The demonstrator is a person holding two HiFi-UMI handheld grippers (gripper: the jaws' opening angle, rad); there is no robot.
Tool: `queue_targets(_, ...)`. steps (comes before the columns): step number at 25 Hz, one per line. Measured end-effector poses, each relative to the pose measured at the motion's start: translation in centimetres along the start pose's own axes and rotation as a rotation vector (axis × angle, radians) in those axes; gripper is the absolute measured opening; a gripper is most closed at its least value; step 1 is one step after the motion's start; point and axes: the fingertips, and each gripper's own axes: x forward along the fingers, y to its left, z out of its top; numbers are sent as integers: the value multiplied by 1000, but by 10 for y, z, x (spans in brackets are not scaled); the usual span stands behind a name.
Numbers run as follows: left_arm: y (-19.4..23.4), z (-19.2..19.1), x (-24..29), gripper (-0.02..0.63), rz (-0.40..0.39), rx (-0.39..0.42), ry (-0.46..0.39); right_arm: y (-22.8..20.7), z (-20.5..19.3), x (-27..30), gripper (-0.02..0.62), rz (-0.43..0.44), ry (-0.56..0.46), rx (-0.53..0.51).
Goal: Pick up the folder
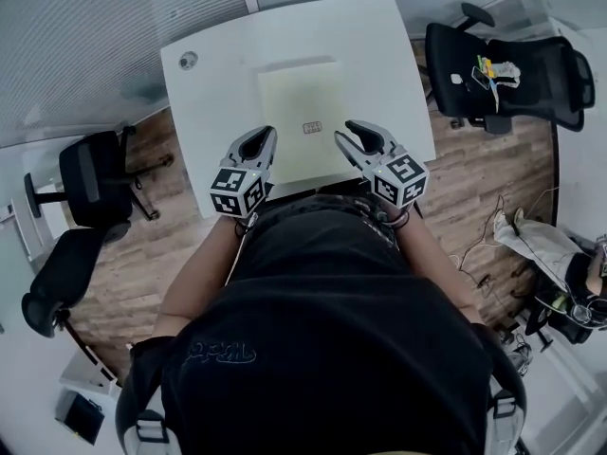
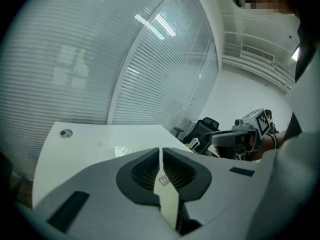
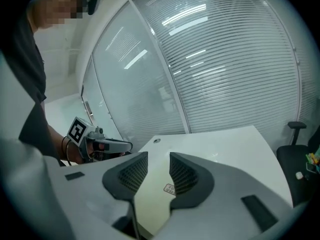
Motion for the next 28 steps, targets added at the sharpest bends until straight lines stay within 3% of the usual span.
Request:
queue_targets(8,25,-39,18,61,9,-73,106,-37,-41,19,199,-43,110,98)
queue_targets(15,47,-61,34,104,78,-142,140,-67,-70,33,219,-37,195,163)
queue_targets(19,50,-75,48,151,43,-225,181,-79,-84,42,236,-16,246,185)
queue_targets(28,70,-108,67,212,53,-294,269,-110,-122,57,275,-3,341,291)
